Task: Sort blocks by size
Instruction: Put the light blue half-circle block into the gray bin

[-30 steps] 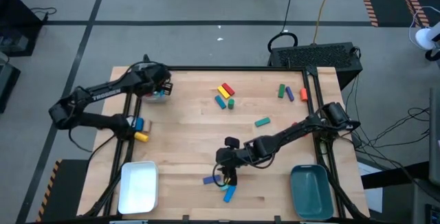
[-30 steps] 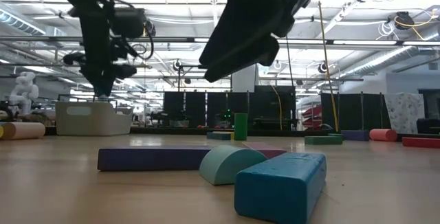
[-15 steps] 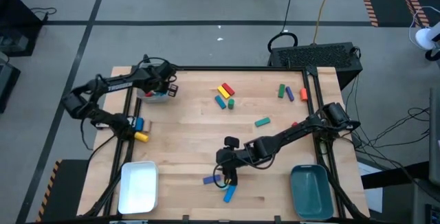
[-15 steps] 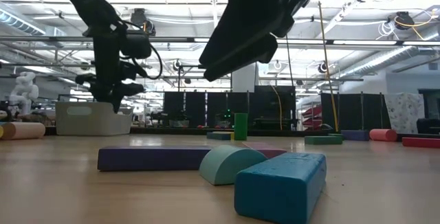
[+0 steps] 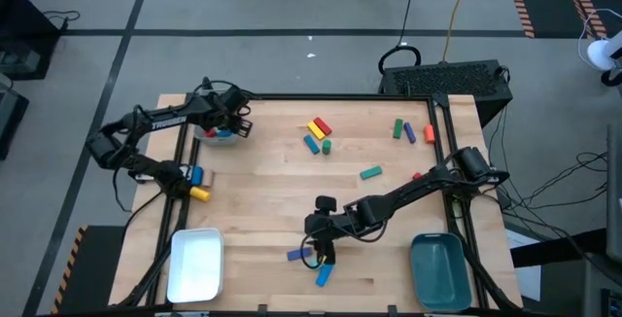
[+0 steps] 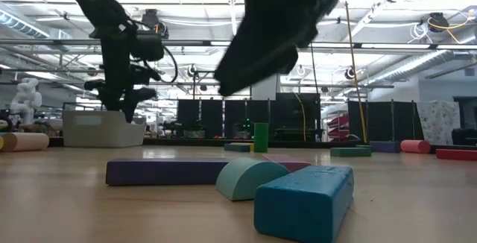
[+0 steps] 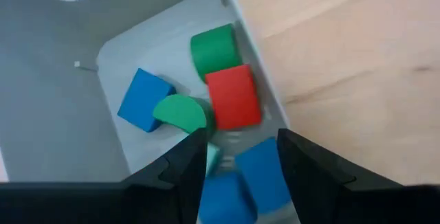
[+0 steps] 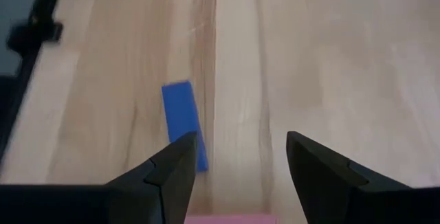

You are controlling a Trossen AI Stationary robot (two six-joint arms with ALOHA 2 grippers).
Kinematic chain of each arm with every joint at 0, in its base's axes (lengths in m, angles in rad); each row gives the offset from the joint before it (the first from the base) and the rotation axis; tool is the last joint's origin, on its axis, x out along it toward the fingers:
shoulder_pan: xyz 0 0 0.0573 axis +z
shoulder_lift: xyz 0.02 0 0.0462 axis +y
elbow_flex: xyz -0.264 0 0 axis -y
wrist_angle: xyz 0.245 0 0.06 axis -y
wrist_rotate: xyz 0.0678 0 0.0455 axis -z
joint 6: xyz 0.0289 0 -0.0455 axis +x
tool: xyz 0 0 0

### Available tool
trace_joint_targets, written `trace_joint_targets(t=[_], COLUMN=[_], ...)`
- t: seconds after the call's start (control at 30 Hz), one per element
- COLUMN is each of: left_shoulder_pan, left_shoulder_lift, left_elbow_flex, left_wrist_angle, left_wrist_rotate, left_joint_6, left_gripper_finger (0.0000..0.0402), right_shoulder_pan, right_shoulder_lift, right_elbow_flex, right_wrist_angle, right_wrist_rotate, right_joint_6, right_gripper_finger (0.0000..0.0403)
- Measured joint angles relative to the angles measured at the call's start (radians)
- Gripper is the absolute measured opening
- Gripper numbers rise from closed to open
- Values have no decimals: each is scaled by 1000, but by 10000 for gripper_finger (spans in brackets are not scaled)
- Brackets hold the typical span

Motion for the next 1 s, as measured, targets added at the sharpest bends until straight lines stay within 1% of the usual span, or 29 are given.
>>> trace_joint_targets(t=[0.17, 0.23, 0.33, 0.5, 0.67, 0.73, 0.8, 0.87, 1.0], left_shoulder_pan=[-55, -93, -164, -323, -514, -589, -662, -726, -835], left_shoulder_lift=[-80, -123, -191, -274, -288, -283, -279, -272, -266], left_elbow_flex=[43, 59, 75, 75, 75, 75, 75, 75, 74], left_wrist_angle=[-1, 3, 27, 72, 112, 144, 171, 204, 225], left_wrist_rotate=[108, 122, 123, 127, 127, 120, 99, 55, -41], left_joint_6=[32, 58, 88, 106, 101, 97, 97, 86, 44], left_gripper_finger=[180, 180, 180, 180, 180, 180, 180, 180, 180], right_shoulder_pan=[3, 10, 36, 75, 95, 98, 103, 104, 103], right_shoulder_lift=[64, 76, 76, 76, 101, 119, 125, 141, 149], right_elbow_flex=[0, 0, 0, 0, -1, 0, -1, 1, 0], right_wrist_angle=[19, 10, -10, 10, 11, 47, 31, 53, 42], right_wrist_rotate=[-99, -131, -129, -132, -128, -124, -123, -122, -118], right_joint_6=[-64, -88, -132, -161, -135, -134, -132, -129, -130], right_gripper_finger=[202, 202, 201, 201, 201, 201, 201, 201, 201])
